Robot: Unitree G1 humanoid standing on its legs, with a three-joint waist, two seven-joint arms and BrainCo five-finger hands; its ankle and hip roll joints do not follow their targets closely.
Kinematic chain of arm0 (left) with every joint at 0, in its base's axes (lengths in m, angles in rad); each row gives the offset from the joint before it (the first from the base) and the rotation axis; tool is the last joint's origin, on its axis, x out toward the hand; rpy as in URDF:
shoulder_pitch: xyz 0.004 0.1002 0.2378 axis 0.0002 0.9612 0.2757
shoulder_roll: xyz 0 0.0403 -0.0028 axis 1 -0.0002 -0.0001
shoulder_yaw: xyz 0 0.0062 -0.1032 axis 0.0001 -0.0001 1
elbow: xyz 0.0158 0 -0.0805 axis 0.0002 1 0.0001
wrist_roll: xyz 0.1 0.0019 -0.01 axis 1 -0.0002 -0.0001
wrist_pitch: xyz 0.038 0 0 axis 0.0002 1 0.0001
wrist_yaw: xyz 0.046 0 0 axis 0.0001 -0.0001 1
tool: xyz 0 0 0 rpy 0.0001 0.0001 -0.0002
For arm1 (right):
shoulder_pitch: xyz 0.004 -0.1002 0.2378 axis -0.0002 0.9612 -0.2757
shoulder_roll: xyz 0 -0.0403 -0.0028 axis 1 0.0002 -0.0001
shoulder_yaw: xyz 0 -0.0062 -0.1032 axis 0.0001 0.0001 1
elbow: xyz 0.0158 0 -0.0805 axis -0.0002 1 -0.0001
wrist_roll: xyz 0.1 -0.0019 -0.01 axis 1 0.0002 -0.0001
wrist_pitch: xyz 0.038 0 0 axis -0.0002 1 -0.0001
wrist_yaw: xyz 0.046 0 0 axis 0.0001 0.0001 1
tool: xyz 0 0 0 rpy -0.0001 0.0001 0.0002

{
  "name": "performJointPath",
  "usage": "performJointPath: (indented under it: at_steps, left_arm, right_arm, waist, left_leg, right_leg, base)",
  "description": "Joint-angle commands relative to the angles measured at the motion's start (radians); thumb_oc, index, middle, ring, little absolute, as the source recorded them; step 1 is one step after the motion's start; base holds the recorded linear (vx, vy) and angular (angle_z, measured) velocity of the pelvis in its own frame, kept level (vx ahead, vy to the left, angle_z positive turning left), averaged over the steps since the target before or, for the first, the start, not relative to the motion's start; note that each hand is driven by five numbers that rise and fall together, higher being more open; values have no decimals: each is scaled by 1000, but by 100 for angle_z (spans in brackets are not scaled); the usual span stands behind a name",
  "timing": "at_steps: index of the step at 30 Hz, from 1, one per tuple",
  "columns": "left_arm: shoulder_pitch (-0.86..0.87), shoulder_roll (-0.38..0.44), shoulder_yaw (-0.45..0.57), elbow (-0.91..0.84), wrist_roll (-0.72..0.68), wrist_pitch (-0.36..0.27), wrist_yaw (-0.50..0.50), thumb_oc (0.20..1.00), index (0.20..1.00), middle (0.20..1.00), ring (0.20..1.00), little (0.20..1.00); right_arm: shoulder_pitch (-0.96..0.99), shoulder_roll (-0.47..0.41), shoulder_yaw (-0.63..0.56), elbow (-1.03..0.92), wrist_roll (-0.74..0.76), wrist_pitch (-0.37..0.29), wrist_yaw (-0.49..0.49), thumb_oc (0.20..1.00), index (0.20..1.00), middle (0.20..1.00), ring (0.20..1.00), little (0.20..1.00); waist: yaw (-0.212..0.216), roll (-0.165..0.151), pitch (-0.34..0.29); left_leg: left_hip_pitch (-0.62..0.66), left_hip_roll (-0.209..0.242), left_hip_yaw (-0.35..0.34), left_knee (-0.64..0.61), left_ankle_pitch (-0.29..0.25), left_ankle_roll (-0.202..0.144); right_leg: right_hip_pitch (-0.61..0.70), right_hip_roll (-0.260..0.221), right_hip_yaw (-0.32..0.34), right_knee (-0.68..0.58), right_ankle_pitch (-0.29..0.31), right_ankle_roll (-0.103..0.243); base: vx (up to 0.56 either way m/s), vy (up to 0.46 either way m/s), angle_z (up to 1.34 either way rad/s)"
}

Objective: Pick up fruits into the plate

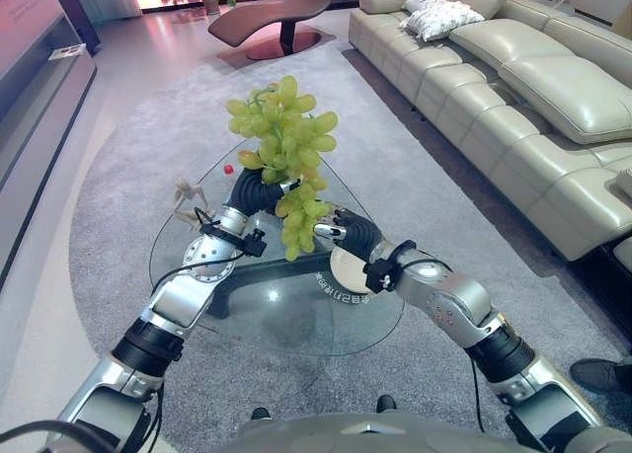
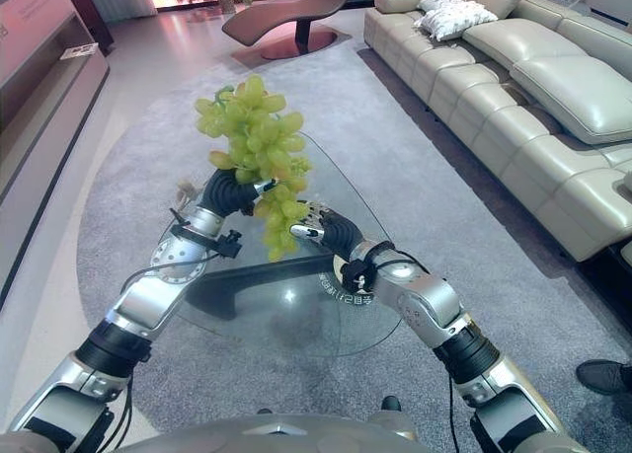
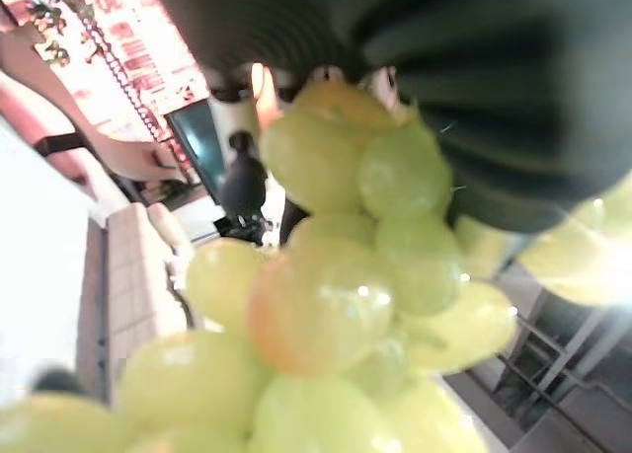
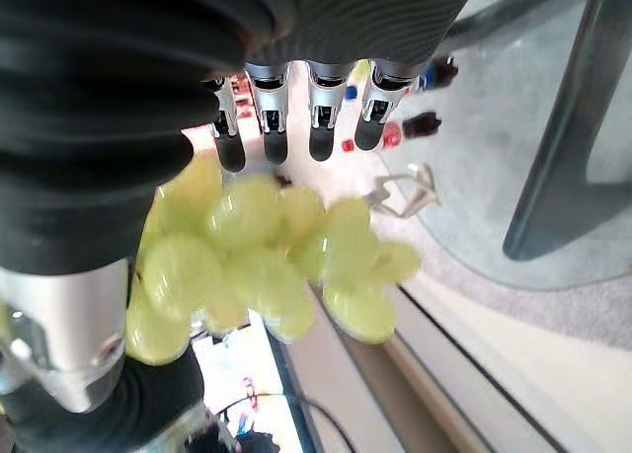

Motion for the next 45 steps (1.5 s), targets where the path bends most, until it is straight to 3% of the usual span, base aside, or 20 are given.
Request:
performJointPath:
  at_steps: [1,18,29,30,31,45]
  left_arm:
    - [-133,4,-31,-10,-7,-42,8,200,200,200,200,200]
    - [-153,-51,-121,19,-4,-49,-22,200,200,200,200,200]
    - [-136,-92,-164,24,-21,-57,-7,200,200,200,200,200]
    - [-134,-93,-165,23,-21,-56,-5,200,200,200,200,200]
    - [-132,-95,-167,21,-16,-50,-1,200,200,200,200,200]
    - [-116,-97,-154,8,-21,-28,23,200,200,200,200,200]
  right_arm:
    - [-93,50,5,-103,43,-74,-14,1000,1000,1000,1000,1000]
    - [-129,102,59,-95,103,-66,-50,1000,1000,1000,1000,1000]
    - [-133,125,62,-98,127,-99,-81,1000,1000,1000,1000,1000]
    - [-133,126,61,-100,127,-106,-89,523,523,523,523,523]
    - [-132,129,58,-101,116,-118,-94,200,200,200,200,200]
    - [-126,139,46,-122,99,-152,-113,200,200,200,200,200]
  waist:
    - [-1,-23,13]
    - [0,-27,13]
    - [-2,-32,15]
    - [-2,-33,15]
    - [-2,-32,15]
    - [2,-28,19]
  left_leg:
    - [3,-43,-10,42,-151,39]
    - [7,-40,0,38,-153,42]
    - [10,-37,10,36,-153,45]
    - [10,-37,10,37,-154,45]
    - [10,-36,10,37,-155,44]
    - [8,-38,7,40,-157,46]
  right_leg:
    - [38,12,-24,63,-129,7]
    - [36,13,-24,59,-126,9]
    - [35,12,-24,56,-122,13]
    - [35,12,-24,56,-122,13]
    - [34,12,-24,59,-123,13]
    - [33,5,-29,61,-122,14]
  base:
    - [0,0,0]
    - [0,0,0]
    - [0,0,0]
    - [0,0,0]
    - [0,0,0]
    - [0,0,0]
